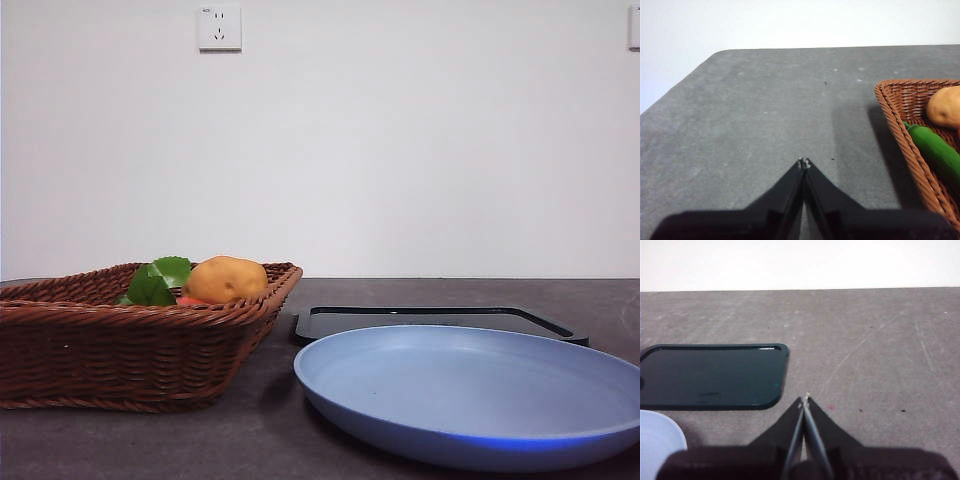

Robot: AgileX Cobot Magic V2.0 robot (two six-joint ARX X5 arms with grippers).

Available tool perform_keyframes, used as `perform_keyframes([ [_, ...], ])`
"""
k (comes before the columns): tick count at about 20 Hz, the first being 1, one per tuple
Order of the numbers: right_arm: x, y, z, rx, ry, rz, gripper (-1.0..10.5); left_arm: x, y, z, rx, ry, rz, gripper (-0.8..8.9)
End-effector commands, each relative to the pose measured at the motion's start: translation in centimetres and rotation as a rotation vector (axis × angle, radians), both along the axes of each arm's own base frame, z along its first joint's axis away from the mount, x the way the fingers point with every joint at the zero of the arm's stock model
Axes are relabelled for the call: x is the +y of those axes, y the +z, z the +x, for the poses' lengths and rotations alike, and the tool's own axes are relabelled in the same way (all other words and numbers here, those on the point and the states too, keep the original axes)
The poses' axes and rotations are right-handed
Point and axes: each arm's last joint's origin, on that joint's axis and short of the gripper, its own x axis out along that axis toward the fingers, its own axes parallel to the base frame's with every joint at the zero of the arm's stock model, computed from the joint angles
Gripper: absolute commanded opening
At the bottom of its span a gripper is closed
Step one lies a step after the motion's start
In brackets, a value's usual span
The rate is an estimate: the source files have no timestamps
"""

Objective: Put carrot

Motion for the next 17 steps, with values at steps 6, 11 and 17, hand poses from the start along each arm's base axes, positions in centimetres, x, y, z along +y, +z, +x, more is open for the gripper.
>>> perform_keyframes([
  [6, 0.0, 0.5, 0.1, -0.052, -0.029, 0.294, 0.0, -0.7, 0.4, 0.1, -0.055, -0.188, -0.352, 0.07],
  [11, 0.0, 0.6, 0.1, -0.039, -0.068, 0.655, 0.0, -1.3, 1.1, 0.0, -0.072, -0.399, -0.498, 0.07],
  [17, 0.2, 0.6, 0.1, -0.006, -0.015, 0.79, 0.0, -1.4, 1.8, -0.1, -0.1, -0.47, -0.558, 0.06],
])
